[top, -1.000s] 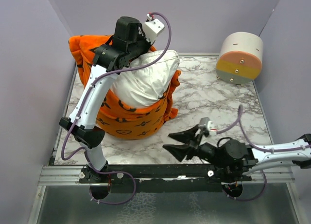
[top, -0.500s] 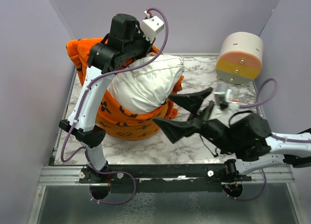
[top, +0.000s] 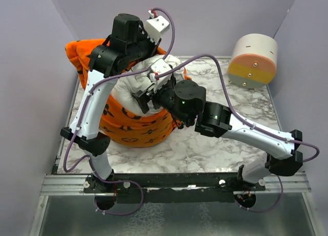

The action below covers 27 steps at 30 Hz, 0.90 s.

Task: Remove the pillowcase from the pillow
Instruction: Remove the pillow from the pillowcase.

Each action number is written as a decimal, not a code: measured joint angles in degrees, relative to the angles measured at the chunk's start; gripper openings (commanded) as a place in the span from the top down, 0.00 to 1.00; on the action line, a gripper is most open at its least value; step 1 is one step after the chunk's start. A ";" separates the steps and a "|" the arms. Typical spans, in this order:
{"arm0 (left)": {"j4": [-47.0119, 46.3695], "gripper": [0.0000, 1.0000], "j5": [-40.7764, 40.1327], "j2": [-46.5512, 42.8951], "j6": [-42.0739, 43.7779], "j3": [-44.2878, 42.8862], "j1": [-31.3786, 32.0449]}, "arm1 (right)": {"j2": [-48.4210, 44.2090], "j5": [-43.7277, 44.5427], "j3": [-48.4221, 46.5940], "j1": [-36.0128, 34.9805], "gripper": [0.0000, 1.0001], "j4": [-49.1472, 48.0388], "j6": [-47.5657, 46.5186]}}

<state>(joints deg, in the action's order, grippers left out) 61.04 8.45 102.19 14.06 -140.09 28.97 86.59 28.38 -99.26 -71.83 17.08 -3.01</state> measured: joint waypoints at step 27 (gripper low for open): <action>-12.35 0.26 -3.32 -31.28 14.47 26.67 0.39 | -2.97 -15.54 8.41 13.35 0.99 -7.74 11.17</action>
<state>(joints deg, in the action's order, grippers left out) 48.69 5.13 70.91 28.53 -113.43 29.36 83.61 12.84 -90.85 -58.48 9.34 8.16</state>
